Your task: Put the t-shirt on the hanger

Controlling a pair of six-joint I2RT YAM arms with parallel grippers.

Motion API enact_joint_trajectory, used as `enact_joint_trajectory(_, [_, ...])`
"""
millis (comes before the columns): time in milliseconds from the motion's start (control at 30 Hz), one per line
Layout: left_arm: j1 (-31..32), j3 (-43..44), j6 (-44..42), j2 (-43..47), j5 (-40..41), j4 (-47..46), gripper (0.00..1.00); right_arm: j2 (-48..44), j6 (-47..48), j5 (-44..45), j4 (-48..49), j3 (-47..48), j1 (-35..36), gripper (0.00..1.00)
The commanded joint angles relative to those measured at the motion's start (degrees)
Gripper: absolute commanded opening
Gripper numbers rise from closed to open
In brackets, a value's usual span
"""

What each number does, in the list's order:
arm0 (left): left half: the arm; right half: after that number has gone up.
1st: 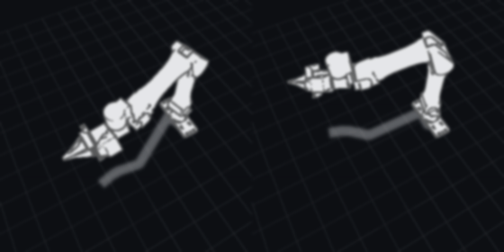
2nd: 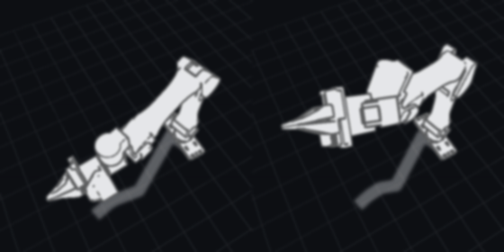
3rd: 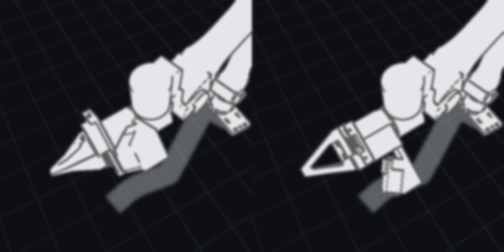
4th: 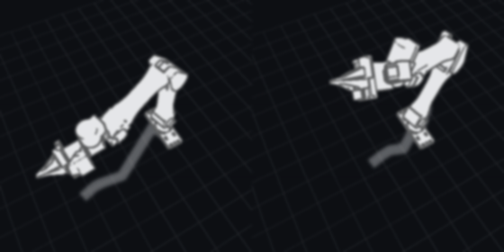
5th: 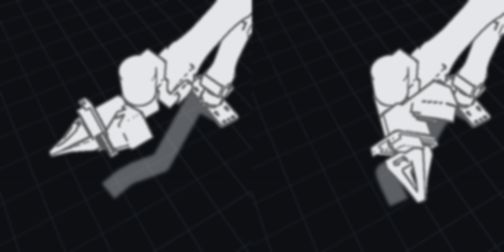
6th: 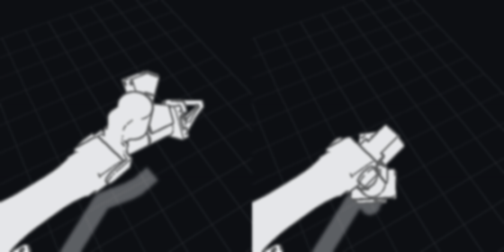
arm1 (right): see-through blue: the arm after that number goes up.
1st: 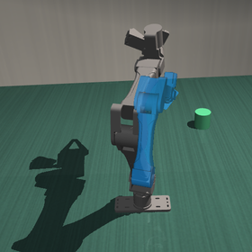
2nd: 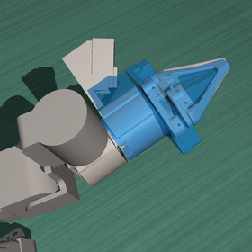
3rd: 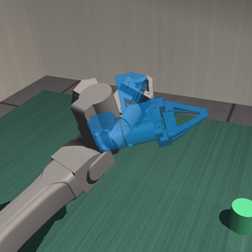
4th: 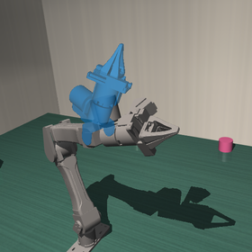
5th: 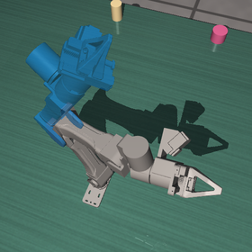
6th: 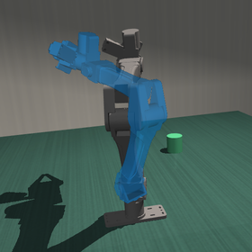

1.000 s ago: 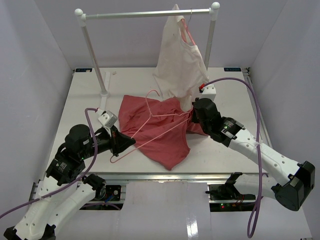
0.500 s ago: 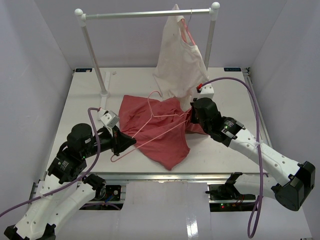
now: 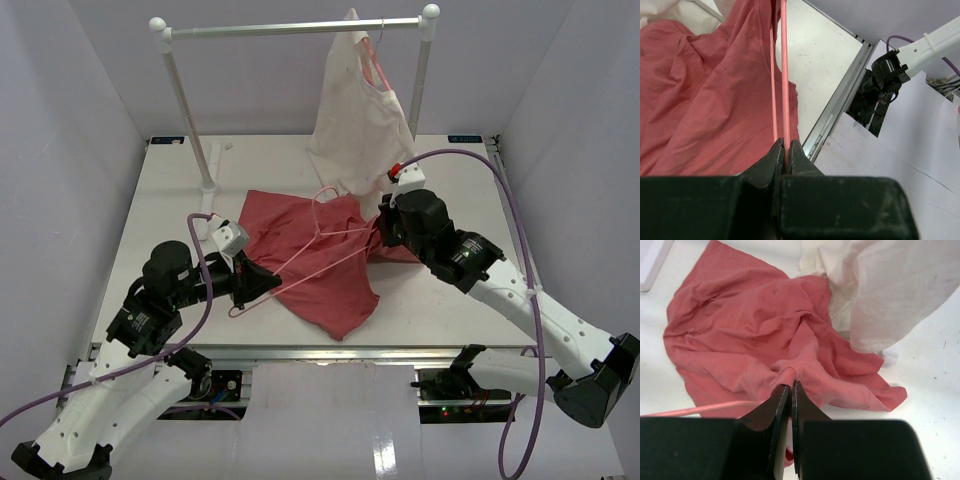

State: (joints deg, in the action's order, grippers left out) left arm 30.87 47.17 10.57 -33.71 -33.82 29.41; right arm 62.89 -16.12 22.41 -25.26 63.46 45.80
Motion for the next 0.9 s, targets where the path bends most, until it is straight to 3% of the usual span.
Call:
enact_joint_trajectory(0, [0.1,-1.4,-3.0,-0.4,-6.4,-4.7,0.00,-3.3,3.6,-6.2,-0.3,5.4,0.1,0.08])
enact_joint_trajectory(333, [0.1,-3.5,-4.9,-2.4,-8.0,-11.9,0.00,-1.7,5.6,-20.3,-4.6,13.5,0.4,0.08])
enact_joint_trajectory(867, [0.2,-8.7,6.2,-11.0,-6.2,-31.6,0.00,-3.5,0.3,-29.1,4.8,8.5,1.1,0.08])
